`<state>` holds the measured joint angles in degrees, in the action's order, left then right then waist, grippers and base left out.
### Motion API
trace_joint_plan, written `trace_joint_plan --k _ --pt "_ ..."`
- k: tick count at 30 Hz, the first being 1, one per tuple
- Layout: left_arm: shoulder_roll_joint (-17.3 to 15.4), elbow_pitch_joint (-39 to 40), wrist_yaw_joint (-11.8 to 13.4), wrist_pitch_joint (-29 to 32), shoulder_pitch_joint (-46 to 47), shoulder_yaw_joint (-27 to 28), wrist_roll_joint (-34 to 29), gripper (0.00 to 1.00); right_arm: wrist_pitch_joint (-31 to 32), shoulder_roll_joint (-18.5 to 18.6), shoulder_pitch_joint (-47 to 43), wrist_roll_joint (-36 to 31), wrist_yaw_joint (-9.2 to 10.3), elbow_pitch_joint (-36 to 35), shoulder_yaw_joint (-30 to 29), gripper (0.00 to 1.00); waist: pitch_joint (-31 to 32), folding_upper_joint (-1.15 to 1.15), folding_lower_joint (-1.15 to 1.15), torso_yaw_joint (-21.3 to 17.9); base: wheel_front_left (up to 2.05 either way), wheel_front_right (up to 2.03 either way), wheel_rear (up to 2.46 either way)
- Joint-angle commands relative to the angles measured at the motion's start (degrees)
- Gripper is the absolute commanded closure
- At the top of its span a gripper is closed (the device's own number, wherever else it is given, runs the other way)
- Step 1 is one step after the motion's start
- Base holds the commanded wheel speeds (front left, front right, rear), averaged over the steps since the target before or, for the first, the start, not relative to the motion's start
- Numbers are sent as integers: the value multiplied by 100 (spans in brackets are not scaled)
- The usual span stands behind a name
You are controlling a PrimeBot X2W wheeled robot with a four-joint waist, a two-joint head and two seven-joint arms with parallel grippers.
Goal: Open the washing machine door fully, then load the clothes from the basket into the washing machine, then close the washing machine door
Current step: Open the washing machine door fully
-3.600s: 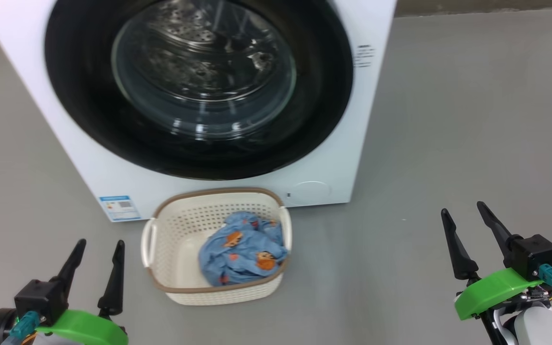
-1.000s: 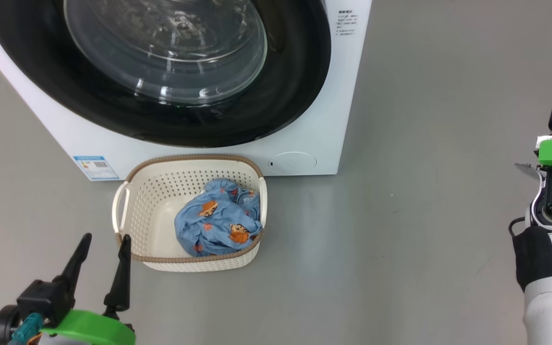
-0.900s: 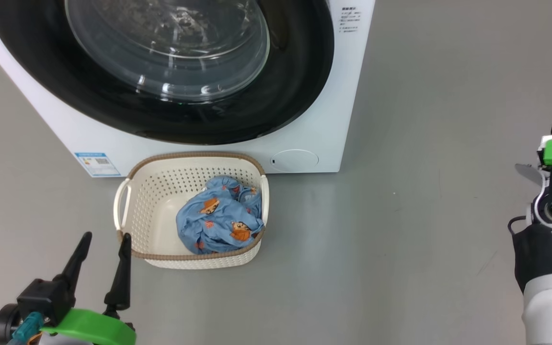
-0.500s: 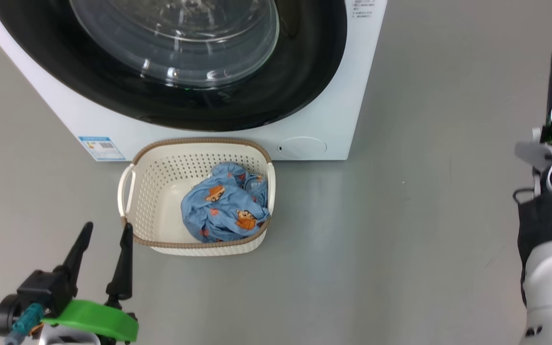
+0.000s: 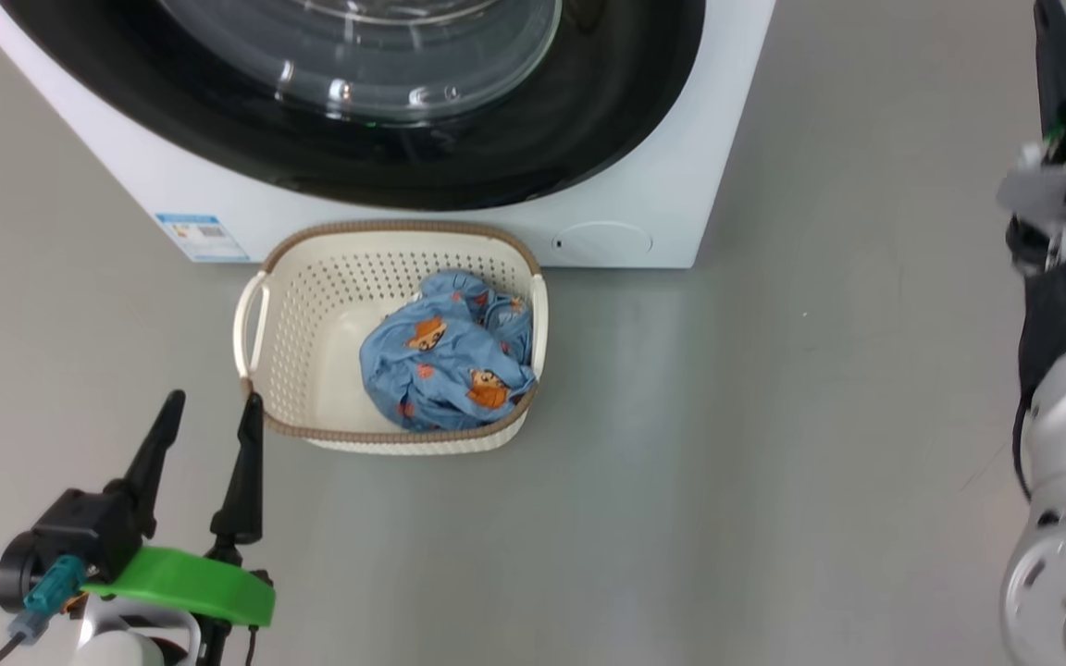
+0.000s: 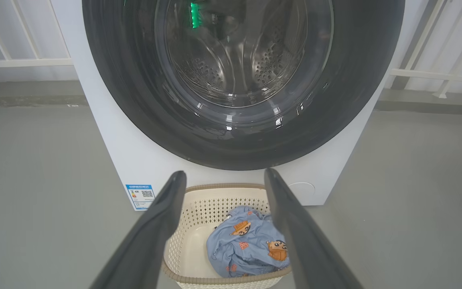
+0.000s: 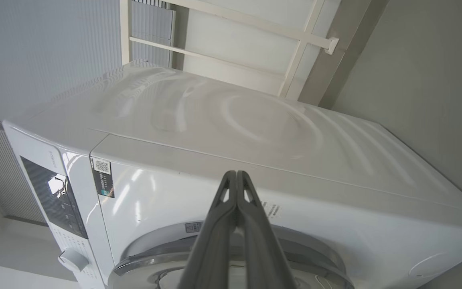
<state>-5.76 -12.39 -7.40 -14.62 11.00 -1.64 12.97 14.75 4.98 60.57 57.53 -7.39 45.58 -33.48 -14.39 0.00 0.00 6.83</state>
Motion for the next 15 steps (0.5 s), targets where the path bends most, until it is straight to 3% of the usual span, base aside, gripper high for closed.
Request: trace_joint_plan --k 1,8,15 --pt "-121 151 -9 -38 220 166 65 0 140 -36 436 -85 -10 -44 33 100 -140 0 0 71 0 0 0" --pt "-69 213 -9 -38 434 86 129 0 523 98 1297 -605 -10 445 -219 100 -464 0 0 238 0 0 0" --pt "17 272 -9 -38 662 -18 175 0 993 -23 2029 -1056 -10 731 -260 100 -832 0 0 366 0 0 0"
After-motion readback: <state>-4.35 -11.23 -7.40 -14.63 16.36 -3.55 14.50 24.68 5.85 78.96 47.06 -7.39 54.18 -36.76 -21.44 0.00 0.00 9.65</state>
